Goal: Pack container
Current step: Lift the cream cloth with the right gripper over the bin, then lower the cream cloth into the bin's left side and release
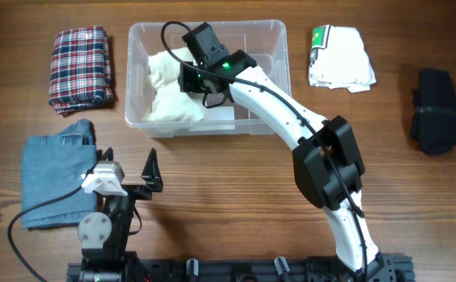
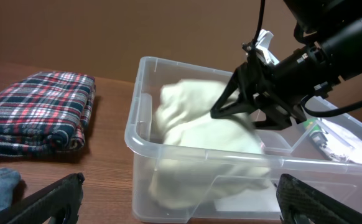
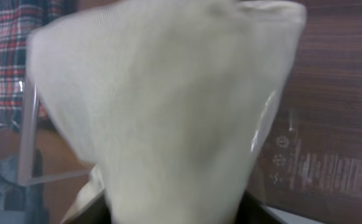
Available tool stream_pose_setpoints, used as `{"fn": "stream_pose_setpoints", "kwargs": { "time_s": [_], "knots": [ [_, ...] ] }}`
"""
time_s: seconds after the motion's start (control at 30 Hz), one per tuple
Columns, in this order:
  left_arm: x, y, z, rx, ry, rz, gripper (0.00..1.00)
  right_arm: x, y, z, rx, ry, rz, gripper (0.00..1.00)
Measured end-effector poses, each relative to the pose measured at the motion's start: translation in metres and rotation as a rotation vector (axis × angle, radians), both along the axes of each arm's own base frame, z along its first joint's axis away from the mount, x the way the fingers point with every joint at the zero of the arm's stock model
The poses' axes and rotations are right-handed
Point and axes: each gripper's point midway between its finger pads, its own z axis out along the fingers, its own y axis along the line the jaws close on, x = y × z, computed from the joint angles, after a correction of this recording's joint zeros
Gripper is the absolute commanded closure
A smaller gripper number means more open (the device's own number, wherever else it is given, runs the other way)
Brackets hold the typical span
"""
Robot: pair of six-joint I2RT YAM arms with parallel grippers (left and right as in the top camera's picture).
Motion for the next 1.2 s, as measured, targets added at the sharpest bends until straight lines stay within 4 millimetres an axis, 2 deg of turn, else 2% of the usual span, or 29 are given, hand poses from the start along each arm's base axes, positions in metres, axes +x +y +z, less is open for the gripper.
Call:
{"fn": "stream_pose_setpoints", "kwargs": {
  "time_s": [0.07, 0.2, 0.33, 0.4, 0.47, 0.5, 0.57, 0.6, 0.63, 0.77, 0.8, 0.87, 1.1, 1.2],
  "knots": [
    [0.000, 0.000, 0.000, 0.000, 0.000, 0.000, 0.00, 0.001, 0.001, 0.001, 0.002, -0.005, 0.005, 0.27],
    [0.000, 0.000, 0.000, 0.000, 0.000, 0.000, 0.00, 0.004, -0.001, 0.002, -0.028, -0.048, 0.040, 0.26],
    [0.000, 0.000, 0.000, 0.000, 0.000, 0.000, 0.00, 0.013, -0.022, 0.006, -0.160, -0.129, 0.049, 0.25],
    [0.000, 0.000, 0.000, 0.000, 0.000, 0.000, 0.00, 0.018, -0.039, 0.021, -0.225, -0.174, 0.021, 0.33],
    [0.000, 0.000, 0.000, 0.000, 0.000, 0.000, 0.00, 0.021, -0.059, 0.047, -0.264, -0.218, -0.013, 0.46],
    [0.000, 0.000, 0.000, 0.000, 0.000, 0.000, 0.00, 0.023, -0.073, 0.063, -0.279, -0.235, -0.039, 0.48],
    [0.000, 0.000, 0.000, 0.000, 0.000, 0.000, 0.00, 0.025, -0.096, 0.078, -0.295, -0.231, -0.069, 0.65],
    [0.000, 0.000, 0.000, 0.000, 0.000, 0.000, 0.00, 0.025, -0.100, 0.076, -0.298, -0.219, -0.072, 0.74],
    [0.000, 0.000, 0.000, 0.000, 0.000, 0.000, 0.00, 0.023, -0.102, 0.070, -0.306, -0.200, -0.060, 0.78],
    [0.000, 0.000, 0.000, 0.000, 0.000, 0.000, 0.00, 0.014, -0.097, 0.037, -0.309, -0.116, -0.022, 0.83],
    [0.000, 0.000, 0.000, 0.000, 0.000, 0.000, 0.00, 0.008, -0.094, 0.018, -0.313, -0.067, -0.003, 0.84],
    [0.000, 0.000, 0.000, 0.000, 0.000, 0.000, 0.00, 0.005, -0.091, -0.004, -0.314, -0.018, 0.009, 0.88],
    [0.000, 0.000, 0.000, 0.000, 0.000, 0.000, 0.00, -0.002, -0.083, -0.023, -0.311, 0.031, 0.018, 0.90],
    [0.000, 0.000, 0.000, 0.000, 0.000, 0.000, 0.00, -0.010, -0.075, -0.039, -0.319, 0.065, 0.039, 0.90]
  ]
}}
